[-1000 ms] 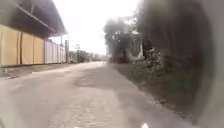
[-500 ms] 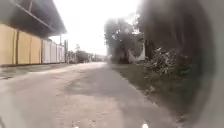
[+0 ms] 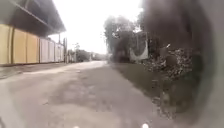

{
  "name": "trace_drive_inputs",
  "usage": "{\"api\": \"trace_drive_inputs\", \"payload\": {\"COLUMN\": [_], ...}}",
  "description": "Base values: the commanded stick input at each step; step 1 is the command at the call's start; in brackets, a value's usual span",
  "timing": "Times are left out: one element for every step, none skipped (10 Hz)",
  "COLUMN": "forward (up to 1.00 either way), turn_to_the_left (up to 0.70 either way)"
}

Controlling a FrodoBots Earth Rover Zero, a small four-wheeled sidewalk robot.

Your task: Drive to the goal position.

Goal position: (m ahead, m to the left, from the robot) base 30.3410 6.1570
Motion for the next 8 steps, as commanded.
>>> {"api": "trace_drive_inputs", "payload": {"forward": [0.85,0.85,0.85,0.85,0.85,0.85,0.85,0.85], "turn_to_the_left": [0.11,0.00,0.00,0.00,0.00,0.00,0.00,0.05]}}
